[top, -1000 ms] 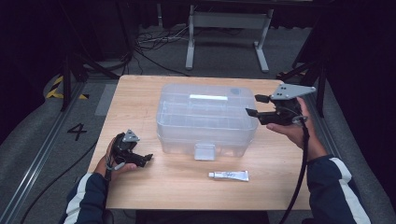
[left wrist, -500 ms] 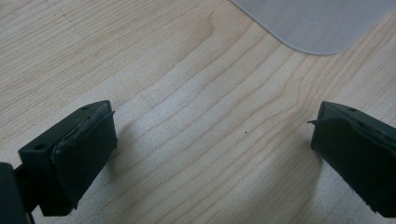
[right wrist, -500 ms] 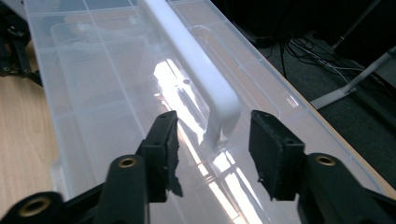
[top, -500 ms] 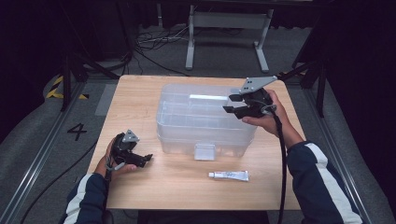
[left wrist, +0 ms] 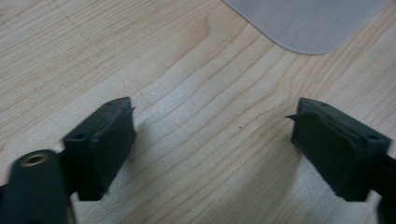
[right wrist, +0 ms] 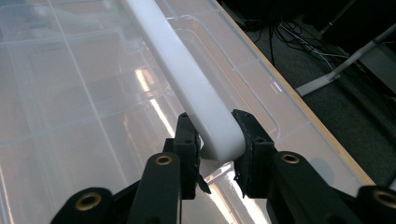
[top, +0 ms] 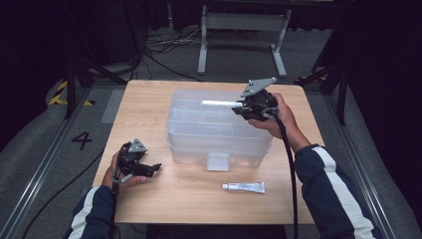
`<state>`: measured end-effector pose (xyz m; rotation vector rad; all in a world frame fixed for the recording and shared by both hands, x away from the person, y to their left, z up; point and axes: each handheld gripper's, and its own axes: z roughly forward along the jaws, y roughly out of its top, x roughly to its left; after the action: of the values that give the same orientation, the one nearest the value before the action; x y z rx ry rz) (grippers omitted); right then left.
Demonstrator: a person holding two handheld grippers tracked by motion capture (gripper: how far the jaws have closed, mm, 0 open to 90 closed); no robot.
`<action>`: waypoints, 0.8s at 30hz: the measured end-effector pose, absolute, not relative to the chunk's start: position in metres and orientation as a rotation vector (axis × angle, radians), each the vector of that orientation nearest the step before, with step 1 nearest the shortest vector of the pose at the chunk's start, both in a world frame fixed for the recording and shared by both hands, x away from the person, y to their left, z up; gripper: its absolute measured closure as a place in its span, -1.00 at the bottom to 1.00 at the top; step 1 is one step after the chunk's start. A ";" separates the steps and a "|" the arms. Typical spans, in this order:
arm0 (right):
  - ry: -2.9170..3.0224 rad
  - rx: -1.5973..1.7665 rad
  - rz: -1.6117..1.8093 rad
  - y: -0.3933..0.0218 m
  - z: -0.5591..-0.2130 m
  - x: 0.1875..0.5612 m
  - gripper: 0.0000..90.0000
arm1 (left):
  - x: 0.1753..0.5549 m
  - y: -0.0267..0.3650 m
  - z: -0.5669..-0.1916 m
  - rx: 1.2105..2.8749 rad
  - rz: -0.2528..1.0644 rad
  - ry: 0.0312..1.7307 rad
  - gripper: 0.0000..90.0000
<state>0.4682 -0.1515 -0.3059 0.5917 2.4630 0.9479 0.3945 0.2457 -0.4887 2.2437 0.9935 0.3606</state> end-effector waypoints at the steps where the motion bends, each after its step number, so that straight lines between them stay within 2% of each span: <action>1: 2.463 0.595 0.949 -0.151 -0.306 0.469 0.62 | 0.394 0.246 -0.488 2.244 0.366 0.984 -0.63; 7: 2.476 0.605 0.941 -0.151 -0.304 0.471 0.62 | 0.390 0.245 -0.472 2.195 0.372 0.914 -0.41; 14: 2.491 0.628 0.937 -0.151 -0.299 0.476 0.62 | 0.381 0.242 -0.450 2.116 0.424 0.829 0.17; 16: 2.500 0.640 0.930 -0.151 -0.297 0.478 0.61 | 0.378 0.240 -0.442 2.098 0.462 0.820 0.41; 18: 2.508 0.648 0.922 -0.150 -0.294 0.481 0.61 | 0.376 0.239 -0.436 2.064 0.471 0.796 0.53; 22: 2.519 0.677 0.907 -0.149 -0.288 0.488 0.60 | 0.374 0.236 -0.427 2.015 0.488 0.751 0.70; 24: 2.524 0.683 0.901 -0.148 -0.286 0.489 0.59 | 0.375 0.233 -0.424 1.983 0.501 0.730 0.72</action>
<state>0.4894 -0.1482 -0.2864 0.6831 2.5243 0.9014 0.3745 0.2333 -0.4237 1.9830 0.7298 0.5011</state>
